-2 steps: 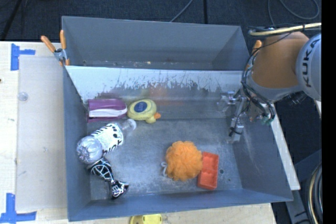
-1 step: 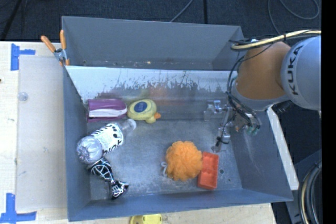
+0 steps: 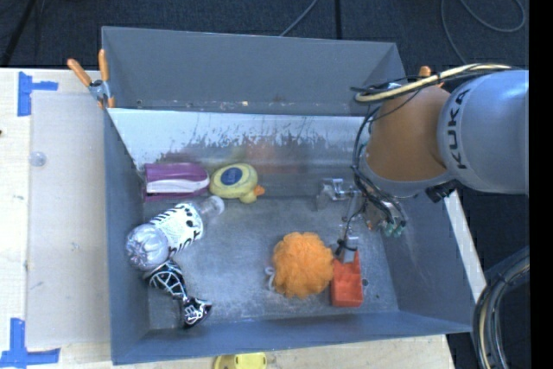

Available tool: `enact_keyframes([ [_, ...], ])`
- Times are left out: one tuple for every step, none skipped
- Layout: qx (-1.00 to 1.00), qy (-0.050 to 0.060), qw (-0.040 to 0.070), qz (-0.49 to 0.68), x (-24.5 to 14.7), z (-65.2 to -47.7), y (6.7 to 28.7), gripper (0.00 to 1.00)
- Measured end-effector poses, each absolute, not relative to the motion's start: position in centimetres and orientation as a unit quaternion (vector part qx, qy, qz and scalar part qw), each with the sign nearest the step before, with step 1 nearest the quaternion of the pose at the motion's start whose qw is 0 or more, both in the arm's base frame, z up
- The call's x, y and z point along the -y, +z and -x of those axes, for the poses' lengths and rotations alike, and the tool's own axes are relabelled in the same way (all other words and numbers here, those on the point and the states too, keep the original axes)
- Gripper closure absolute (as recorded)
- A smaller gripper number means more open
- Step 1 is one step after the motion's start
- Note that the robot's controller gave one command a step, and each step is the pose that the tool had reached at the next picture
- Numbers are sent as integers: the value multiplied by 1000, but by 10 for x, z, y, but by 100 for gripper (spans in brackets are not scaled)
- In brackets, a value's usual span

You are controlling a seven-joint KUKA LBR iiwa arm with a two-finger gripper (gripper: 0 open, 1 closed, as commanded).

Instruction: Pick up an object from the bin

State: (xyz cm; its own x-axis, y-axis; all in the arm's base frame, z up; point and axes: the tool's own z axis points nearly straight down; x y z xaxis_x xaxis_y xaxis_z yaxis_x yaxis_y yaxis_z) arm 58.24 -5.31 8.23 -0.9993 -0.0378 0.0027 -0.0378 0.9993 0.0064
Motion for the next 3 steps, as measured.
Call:
enact_keyframes([
  [999, 0, 3, 41, 54, -539, 81, 0],
  [999, -1, 4, 39, 36, -529, 79, 0],
  [990, 0, 3, 138, -14, -491, 73, 100],
])
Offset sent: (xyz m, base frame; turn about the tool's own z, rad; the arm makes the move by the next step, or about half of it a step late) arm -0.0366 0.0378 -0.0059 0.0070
